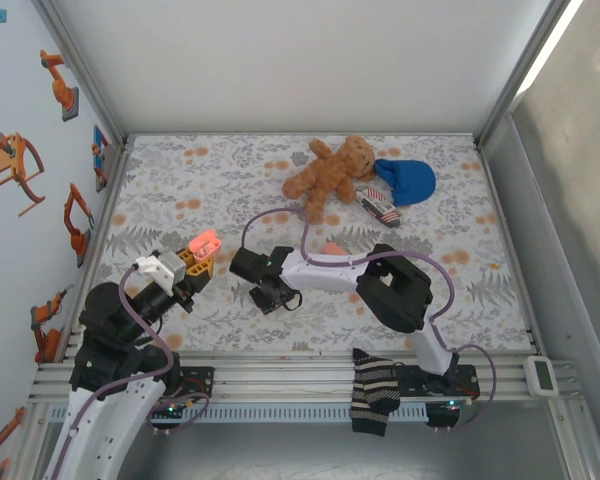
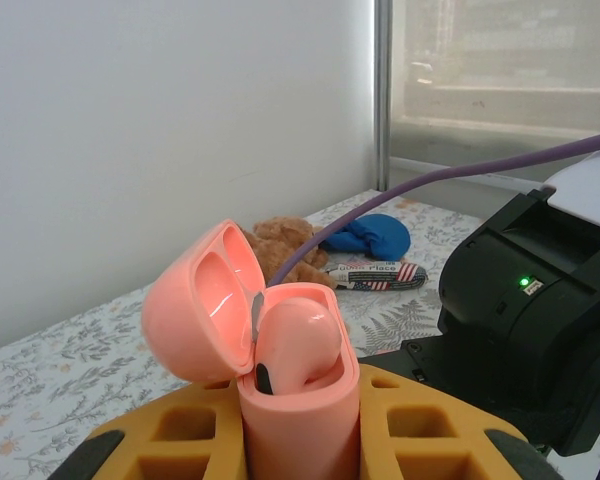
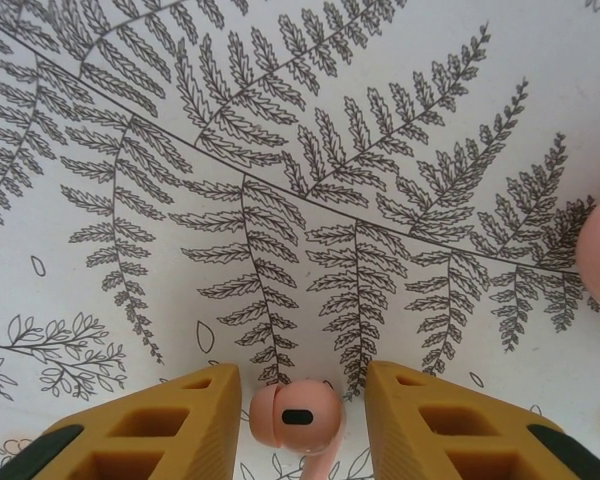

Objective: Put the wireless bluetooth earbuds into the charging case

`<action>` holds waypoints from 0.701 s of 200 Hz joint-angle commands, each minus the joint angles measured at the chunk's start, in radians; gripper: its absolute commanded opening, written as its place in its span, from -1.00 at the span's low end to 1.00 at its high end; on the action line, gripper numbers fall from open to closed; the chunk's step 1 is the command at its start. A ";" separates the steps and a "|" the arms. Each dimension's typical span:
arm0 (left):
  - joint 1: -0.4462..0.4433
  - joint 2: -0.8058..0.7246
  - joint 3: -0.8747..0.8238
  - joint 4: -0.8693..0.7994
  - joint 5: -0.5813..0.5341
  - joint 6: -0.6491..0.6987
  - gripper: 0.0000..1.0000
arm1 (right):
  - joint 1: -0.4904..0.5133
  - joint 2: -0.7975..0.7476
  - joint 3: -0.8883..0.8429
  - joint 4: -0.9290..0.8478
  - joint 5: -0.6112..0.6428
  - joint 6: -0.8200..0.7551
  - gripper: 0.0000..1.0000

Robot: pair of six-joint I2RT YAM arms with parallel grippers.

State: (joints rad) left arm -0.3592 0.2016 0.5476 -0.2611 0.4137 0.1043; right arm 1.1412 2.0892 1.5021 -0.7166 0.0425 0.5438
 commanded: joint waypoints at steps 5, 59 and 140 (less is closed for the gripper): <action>0.006 0.004 -0.008 0.037 0.019 -0.013 -1.00 | 0.003 0.030 0.021 -0.023 -0.001 -0.010 -0.29; 0.008 0.007 -0.009 0.036 0.017 -0.013 -1.00 | 0.003 0.009 0.020 -0.030 0.012 -0.013 -0.38; 0.006 0.009 -0.007 0.035 0.017 -0.012 -1.00 | 0.003 -0.053 -0.005 -0.030 0.060 -0.013 -0.41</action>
State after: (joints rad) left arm -0.3584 0.2066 0.5472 -0.2607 0.4137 0.1020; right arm 1.1404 2.0869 1.5055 -0.7280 0.0654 0.5335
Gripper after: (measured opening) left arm 0.226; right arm 0.296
